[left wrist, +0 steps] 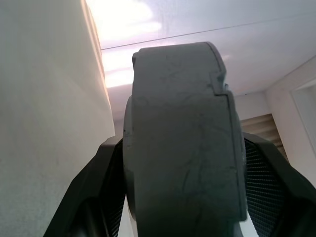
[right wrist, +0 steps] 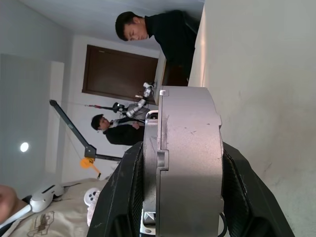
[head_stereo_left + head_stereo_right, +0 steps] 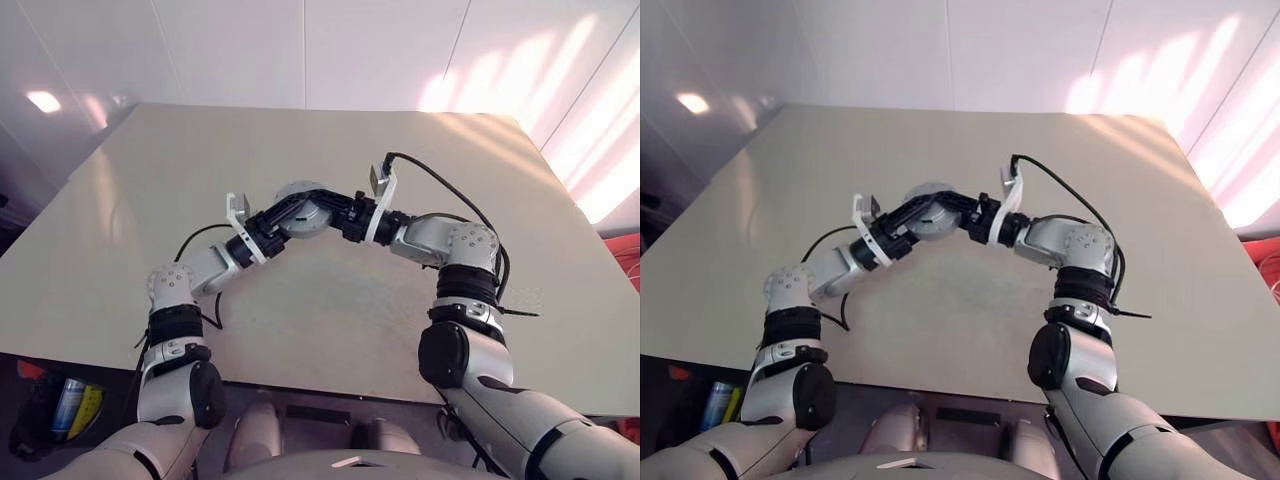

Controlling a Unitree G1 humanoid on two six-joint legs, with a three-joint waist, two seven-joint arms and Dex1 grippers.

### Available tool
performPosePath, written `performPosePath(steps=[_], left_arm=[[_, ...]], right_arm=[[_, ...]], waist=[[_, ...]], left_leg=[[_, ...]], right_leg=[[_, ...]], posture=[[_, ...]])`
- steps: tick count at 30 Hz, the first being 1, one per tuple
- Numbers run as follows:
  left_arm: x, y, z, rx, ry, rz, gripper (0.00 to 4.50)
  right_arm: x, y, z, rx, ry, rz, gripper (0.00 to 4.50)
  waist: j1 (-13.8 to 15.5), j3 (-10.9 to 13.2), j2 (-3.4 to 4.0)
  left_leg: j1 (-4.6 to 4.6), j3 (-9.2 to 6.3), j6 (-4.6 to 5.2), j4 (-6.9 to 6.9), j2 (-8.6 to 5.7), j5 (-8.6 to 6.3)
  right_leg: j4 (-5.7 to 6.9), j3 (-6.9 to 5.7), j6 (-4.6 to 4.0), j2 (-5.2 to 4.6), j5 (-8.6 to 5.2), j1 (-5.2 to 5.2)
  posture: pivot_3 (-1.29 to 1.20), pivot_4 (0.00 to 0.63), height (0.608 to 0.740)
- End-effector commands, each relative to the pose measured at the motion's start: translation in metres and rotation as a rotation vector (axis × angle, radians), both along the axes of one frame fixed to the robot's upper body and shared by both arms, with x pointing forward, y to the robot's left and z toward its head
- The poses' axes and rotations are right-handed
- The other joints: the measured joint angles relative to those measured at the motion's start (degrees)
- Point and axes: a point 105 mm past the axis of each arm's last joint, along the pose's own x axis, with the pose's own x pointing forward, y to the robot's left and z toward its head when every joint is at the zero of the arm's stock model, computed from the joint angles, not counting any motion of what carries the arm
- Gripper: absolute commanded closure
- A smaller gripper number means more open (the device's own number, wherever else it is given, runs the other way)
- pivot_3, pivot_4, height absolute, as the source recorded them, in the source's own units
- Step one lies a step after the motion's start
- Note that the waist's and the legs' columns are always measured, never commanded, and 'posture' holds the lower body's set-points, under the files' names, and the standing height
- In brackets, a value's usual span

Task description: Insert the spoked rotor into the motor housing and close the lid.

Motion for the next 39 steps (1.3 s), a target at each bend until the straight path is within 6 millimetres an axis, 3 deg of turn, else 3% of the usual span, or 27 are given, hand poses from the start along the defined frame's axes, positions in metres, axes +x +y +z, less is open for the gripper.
performPosePath(steps=[1,12,18,23,39], left_arm=[[-0.003,0.005,0.019,-0.007,-0.091,0.007,1.71],[-0.006,0.006,0.019,0.032,-0.123,0.014,1.71],[0.005,0.013,0.018,0.047,-0.155,0.111,1.71],[0.001,0.008,0.014,0.064,-0.154,0.076,0.07],[0.005,0.011,0.021,-0.073,-0.098,0.053,0.03]], right_arm=[[0.018,-0.018,0.017,0.012,-0.048,-0.105,2.41],[0.021,-0.020,0.014,0.006,-0.042,-0.115,2.41],[0.023,-0.022,0.012,-0.018,-0.055,-0.132,2.41],[0.024,-0.023,0.012,-0.024,-0.060,-0.139,2.41],[0.016,-0.016,0.027,0.023,-0.094,-0.074,2.41]], waist=[[0.0,0.0,0.00],[0.0,0.0,-0.01],[0.0,0.0,-0.01],[0.0,0.0,-0.02],[-0.1,0.0,-0.02]], left_leg=[[0.00,0.00,0.00,0.00,0.00,0.00],[0.00,-0.04,0.00,0.04,-0.01,0.00],[0.00,-0.07,0.00,0.09,-0.02,0.00],[-0.01,-0.08,0.00,0.13,-0.03,0.00],[-0.05,-0.14,0.01,0.35,-0.03,0.00]], right_leg=[[0.00,0.00,0.00,0.00,0.00,0.00],[0.01,0.00,0.00,0.00,0.00,0.02],[0.02,0.00,0.01,0.00,0.01,0.06],[0.02,0.00,0.03,0.00,0.02,0.08],[0.08,0.00,0.04,0.00,0.03,0.10]], posture=[[0.00,0.000,0.740],[0.00,0.000,0.740],[0.00,0.000,0.740],[0.00,0.000,0.740],[0.00,0.000,0.740]])
